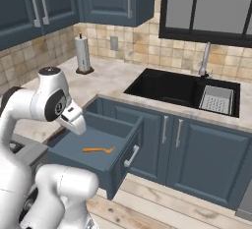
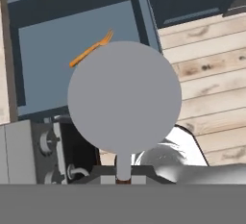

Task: Organize the utensils by type. Pick up the wooden spoons from the counter and place them in the open cabinet. Then pick up the metallic utensils from the counter and place them in the open drawer.

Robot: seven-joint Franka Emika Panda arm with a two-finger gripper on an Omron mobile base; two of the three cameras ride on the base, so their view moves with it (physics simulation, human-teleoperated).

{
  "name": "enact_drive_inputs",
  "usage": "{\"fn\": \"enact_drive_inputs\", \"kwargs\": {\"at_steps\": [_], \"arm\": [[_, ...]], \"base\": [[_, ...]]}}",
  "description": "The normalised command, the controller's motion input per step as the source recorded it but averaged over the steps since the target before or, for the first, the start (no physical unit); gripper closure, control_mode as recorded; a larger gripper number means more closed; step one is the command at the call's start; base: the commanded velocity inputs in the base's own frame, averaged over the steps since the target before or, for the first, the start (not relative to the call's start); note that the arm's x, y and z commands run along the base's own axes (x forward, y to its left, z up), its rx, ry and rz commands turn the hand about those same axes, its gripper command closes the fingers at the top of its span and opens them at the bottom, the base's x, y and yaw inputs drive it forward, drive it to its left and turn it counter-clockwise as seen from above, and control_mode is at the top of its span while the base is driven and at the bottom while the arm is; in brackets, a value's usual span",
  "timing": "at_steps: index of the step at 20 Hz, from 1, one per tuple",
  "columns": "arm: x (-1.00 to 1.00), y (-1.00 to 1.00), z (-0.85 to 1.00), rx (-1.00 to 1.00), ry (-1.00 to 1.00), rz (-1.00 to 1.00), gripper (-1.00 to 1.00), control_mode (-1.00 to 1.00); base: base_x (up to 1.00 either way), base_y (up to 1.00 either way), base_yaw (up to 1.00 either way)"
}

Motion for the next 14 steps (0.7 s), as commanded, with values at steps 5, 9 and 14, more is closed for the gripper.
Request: {"fn": "enact_drive_inputs", "kwargs": {"at_steps": [5, 9, 14], "arm": [[0.82, 0.00, -0.20, 0.00, 0.14, 0.00, 1.00, -1.00], [0.70, 0.01, -0.39, 0.11, 0.11, -0.17, 1.00, -1.00], [0.57, 0.01, -0.46, 0.14, 0.10, -0.23, 1.00, -1.00]], "base": [[0.00, 0.00, 0.00], [0.00, 0.00, 0.00], [0.00, 0.00, 0.00]]}}
